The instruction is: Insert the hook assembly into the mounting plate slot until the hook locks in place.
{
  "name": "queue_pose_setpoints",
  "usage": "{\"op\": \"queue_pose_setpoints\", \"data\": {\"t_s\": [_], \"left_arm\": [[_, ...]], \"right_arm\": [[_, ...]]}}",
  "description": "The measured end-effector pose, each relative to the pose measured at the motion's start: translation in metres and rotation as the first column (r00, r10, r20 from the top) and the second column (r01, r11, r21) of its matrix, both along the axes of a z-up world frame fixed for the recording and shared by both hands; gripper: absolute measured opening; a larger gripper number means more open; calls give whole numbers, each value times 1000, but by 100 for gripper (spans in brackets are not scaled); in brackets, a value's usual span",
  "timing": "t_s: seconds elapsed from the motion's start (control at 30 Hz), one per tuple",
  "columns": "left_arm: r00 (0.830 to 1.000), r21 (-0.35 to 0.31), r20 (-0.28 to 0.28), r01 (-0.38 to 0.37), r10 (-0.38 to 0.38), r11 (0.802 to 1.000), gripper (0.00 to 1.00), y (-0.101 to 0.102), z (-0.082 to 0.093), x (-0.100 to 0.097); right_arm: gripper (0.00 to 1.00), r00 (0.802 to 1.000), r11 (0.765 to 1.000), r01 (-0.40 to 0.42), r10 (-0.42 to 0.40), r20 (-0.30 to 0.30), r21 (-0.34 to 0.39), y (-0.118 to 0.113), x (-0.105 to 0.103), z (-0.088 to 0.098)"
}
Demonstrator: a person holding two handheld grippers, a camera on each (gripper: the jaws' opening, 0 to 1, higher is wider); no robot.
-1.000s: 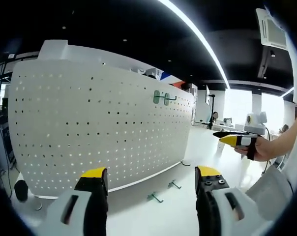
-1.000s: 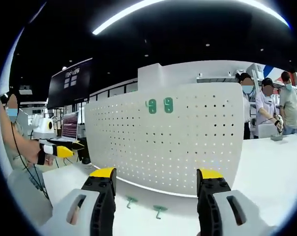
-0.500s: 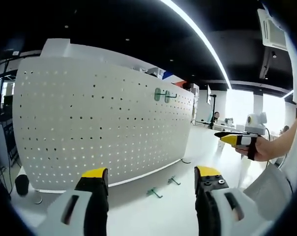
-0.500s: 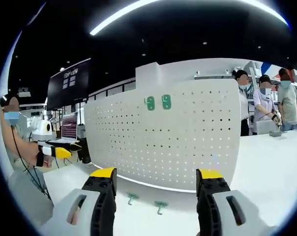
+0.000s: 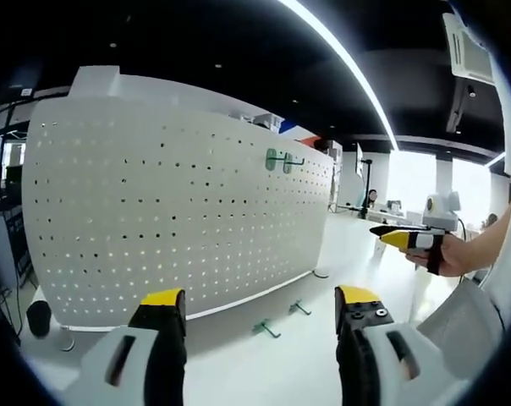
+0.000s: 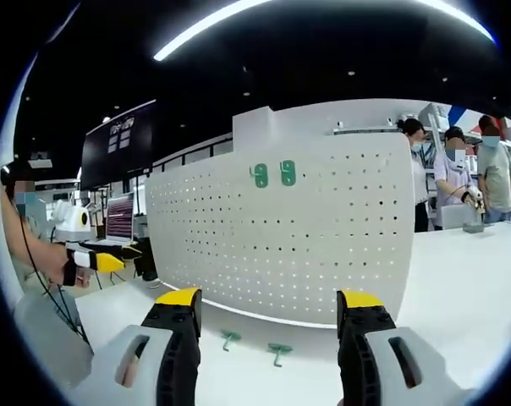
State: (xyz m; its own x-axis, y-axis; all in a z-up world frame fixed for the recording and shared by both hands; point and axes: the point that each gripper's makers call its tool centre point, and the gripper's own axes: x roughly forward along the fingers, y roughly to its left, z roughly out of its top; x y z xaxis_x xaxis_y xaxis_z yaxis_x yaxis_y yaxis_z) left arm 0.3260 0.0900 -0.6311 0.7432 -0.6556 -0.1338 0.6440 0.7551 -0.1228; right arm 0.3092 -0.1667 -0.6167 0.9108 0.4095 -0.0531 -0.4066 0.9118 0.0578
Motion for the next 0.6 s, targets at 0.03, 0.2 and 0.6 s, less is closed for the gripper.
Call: {"op": "queue_pose_setpoints", "data": {"t_s": [0.03, 0.2, 0.6], "left_arm": [[1000, 11, 6, 3, -3, 1000, 74, 0, 1, 2], [1000, 22, 1, 27, -27, 999, 73, -2, 3, 9], [972, 182, -110, 226, -208, 957, 72, -27, -18, 14]], "right_arm": [[63, 1000, 1000, 1, -1, 2, 0, 0, 0, 1], [63, 1000, 1000, 0, 0, 9, 4, 0, 1, 3], [63, 1000, 1000, 2, -2, 8, 4, -1, -3, 0]]}}
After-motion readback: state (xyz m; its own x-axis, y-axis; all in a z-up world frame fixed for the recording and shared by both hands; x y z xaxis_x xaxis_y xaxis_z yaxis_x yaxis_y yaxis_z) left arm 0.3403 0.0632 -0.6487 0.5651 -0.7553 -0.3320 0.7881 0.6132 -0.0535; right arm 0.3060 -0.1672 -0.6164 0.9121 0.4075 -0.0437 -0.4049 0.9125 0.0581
